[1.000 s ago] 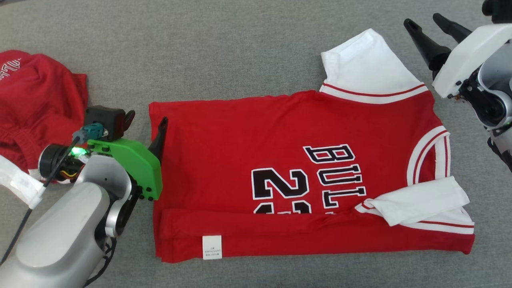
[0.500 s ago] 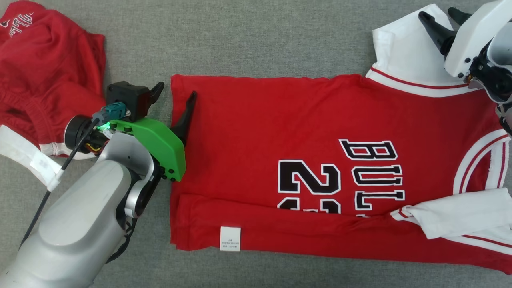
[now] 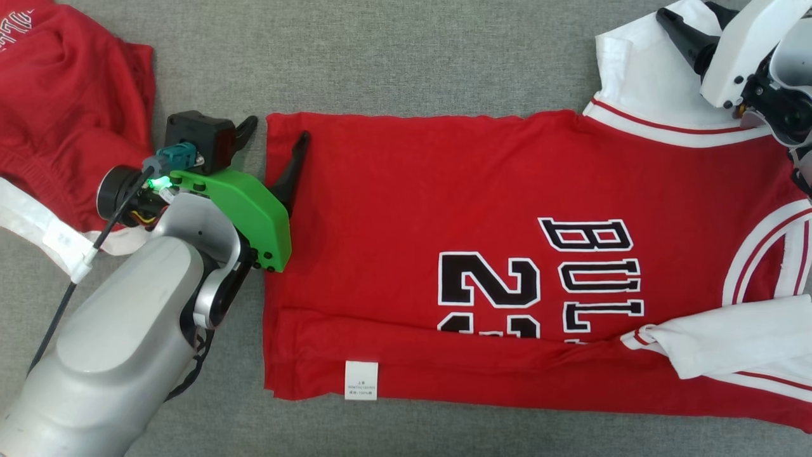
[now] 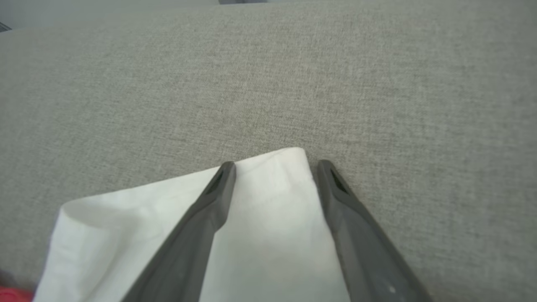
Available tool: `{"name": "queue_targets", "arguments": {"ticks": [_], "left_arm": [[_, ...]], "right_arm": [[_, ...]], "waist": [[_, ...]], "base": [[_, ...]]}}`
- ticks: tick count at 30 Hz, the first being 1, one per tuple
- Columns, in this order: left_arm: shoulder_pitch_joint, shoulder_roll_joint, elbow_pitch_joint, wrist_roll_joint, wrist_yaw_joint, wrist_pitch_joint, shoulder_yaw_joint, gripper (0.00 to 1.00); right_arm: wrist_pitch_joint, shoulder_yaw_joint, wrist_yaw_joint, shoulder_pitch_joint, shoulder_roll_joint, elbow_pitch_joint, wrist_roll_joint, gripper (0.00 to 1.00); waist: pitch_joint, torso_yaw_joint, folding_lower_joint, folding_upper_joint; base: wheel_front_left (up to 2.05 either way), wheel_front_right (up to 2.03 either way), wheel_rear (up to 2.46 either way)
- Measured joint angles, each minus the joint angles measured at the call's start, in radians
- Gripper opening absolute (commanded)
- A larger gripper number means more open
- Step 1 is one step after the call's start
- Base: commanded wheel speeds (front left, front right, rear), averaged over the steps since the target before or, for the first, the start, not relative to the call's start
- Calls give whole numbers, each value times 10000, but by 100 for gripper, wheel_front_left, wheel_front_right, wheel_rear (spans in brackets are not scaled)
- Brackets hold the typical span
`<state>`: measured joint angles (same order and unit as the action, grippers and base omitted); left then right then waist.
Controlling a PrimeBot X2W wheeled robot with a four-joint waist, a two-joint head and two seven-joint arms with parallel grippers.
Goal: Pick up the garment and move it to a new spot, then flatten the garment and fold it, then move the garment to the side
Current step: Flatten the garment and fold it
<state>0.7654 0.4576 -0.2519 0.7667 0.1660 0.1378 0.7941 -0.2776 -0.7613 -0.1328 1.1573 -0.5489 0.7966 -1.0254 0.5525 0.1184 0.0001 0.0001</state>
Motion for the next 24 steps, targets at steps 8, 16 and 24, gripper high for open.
{"name": "queue_targets", "arguments": {"ticks": [8, 16, 24], "left_arm": [[113, -36, -307, 255, -219, 155, 8, 29], [214, -2, -598, 353, -512, 42, 21, 0], [-56, 391, -673, 566, -525, -10, -136, 0]], "right_arm": [[-153, -462, 21, 137, 10, 71, -518, 0], [332, -911, 21, 132, 19, -94, -913, 0], [951, -1269, 21, -101, -4, -215, -1482, 0]], "waist": [[-65, -101, 0, 0], [-295, -204, 0, 0], [-934, -385, 0, 0]], "base": [[0, 0, 0], [0, 0, 0], [0, 0, 0]]}}
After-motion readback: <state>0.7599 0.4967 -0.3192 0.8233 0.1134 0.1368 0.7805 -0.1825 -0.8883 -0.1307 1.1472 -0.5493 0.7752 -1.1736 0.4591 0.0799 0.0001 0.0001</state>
